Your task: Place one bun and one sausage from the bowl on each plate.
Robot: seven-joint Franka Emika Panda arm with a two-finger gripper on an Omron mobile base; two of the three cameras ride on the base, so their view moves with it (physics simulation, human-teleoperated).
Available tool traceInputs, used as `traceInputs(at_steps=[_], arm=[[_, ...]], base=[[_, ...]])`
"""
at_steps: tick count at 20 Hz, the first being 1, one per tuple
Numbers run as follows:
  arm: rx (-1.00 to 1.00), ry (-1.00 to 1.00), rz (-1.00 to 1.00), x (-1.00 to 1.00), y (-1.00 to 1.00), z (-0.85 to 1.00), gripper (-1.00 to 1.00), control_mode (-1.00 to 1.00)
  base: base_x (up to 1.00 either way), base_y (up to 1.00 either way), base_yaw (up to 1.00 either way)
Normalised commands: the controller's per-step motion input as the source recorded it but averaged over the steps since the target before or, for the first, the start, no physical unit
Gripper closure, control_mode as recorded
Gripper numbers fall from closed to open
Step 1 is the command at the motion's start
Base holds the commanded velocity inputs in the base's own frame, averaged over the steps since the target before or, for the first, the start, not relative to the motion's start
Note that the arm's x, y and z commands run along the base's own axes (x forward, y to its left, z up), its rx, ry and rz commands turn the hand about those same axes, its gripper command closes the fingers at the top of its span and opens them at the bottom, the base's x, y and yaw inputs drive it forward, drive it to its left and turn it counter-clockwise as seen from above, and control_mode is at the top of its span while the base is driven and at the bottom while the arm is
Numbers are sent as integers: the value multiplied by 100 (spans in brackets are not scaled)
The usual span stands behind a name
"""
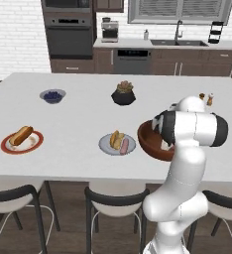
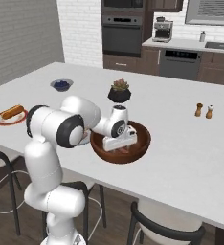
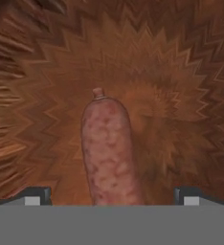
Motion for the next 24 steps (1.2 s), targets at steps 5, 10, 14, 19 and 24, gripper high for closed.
traceInputs(at_steps=[5, 10, 14, 19, 24], arm=[[-10, 5, 1, 2, 2, -57, 100, -100], [-2, -3, 3, -9, 0, -15, 100, -100], [-1, -1, 4, -38, 16, -1, 100, -100], [2, -20, 0, -27, 9, 83, 100, -100], [0, -13, 0, -92, 22, 100, 100, -100]], base=[[0, 0, 0], [0, 0, 0], [0, 0, 0], [0, 0, 0], [0, 0, 0]])
